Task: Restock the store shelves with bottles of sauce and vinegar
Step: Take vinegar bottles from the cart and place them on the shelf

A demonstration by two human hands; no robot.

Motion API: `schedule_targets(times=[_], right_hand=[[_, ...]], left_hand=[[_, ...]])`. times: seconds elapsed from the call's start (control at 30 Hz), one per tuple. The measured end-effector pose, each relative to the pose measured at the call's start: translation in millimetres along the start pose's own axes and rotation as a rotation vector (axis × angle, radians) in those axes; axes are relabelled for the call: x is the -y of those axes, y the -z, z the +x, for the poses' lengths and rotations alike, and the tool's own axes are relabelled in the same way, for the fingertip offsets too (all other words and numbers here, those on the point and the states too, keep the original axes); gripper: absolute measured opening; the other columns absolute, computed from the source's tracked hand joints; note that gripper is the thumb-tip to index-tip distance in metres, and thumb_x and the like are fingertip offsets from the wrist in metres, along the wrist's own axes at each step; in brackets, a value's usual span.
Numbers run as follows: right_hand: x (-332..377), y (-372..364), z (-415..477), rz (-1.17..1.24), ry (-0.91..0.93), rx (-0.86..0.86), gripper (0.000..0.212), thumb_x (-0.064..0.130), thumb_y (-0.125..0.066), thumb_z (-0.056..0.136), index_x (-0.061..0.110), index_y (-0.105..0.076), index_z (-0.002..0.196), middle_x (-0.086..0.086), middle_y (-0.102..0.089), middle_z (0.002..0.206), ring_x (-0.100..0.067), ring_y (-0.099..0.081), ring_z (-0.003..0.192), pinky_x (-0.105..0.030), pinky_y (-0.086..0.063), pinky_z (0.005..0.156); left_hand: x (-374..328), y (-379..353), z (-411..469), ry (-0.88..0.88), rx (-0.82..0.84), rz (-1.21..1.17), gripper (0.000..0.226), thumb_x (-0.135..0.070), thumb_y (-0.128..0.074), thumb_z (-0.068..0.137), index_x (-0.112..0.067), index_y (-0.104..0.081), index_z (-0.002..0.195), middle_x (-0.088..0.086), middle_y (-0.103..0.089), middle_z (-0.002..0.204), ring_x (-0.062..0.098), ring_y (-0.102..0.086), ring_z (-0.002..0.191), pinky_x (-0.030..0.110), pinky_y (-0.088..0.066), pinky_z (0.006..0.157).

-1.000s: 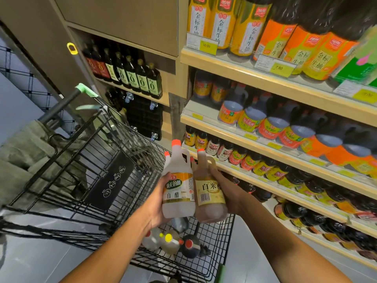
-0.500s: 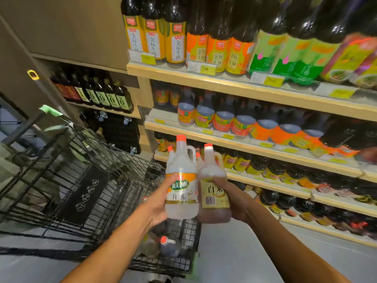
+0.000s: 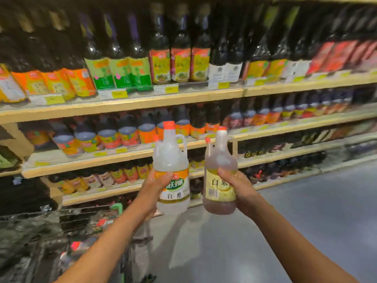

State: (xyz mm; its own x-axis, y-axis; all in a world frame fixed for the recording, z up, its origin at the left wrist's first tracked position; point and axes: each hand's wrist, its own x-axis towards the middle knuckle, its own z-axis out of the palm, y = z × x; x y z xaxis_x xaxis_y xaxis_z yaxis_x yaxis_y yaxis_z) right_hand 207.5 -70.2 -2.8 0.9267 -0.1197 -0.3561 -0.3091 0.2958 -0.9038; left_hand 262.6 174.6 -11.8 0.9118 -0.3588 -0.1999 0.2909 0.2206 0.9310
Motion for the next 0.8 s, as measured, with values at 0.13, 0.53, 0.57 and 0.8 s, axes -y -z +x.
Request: schedule_targets(times=[0.13, 0.53, 0.57, 0.8], right_hand=[[7, 75, -40, 0.055, 0.133, -0.162, 0.051, 0.033, -0.077, 0.084, 0.006, -0.064, 0.125, -0.023, -0.074, 0.113, -0.040, -0.073, 0.102, -0.049, -0.061, 0.084], [-1, 231, -123, 0.200, 0.225, -0.707, 0.060, 0.036, -0.076, 0.075, 0.006, -0.062, 0.125, -0.019, -0.076, 0.108, -0.035, -0.075, 0.096, -0.040, -0.061, 0.076], [-1, 243, -124, 0.207, 0.229, -0.745, 0.059, 0.036, -0.076, 0.075, 0.008, -0.062, 0.125, -0.018, -0.076, 0.107, -0.034, -0.075, 0.096, -0.039, -0.061, 0.075], [13, 320, -103, 0.289, 0.280, -0.997, 0.054, 0.030, -0.082, 0.075, 0.009, -0.065, 0.122, -0.016, -0.077, 0.106, -0.030, -0.076, 0.093, -0.034, -0.062, 0.069]], left_hand=[[13, -71, 23, -0.020, 0.173, 0.064, 0.102, -0.045, -0.086, 0.053, -0.007, -0.053, 0.141, 0.012, -0.078, 0.111, 0.026, -0.077, 0.097, 0.034, -0.062, 0.071], [75, -258, 102, 0.110, 0.558, 0.207, 0.120, -0.069, -0.095, 0.041, -0.017, -0.054, 0.142, 0.015, -0.074, 0.123, 0.037, -0.072, 0.111, 0.053, -0.060, 0.090], [81, -271, 112, 0.115, 0.595, 0.219, 0.116, -0.069, -0.094, 0.044, -0.020, -0.055, 0.141, 0.014, -0.074, 0.123, 0.036, -0.072, 0.111, 0.054, -0.060, 0.089], [105, -364, 200, 0.159, 0.820, 0.239, 0.082, -0.053, -0.092, 0.063, -0.032, -0.061, 0.137, 0.013, -0.072, 0.125, 0.034, -0.071, 0.113, 0.048, -0.061, 0.087]])
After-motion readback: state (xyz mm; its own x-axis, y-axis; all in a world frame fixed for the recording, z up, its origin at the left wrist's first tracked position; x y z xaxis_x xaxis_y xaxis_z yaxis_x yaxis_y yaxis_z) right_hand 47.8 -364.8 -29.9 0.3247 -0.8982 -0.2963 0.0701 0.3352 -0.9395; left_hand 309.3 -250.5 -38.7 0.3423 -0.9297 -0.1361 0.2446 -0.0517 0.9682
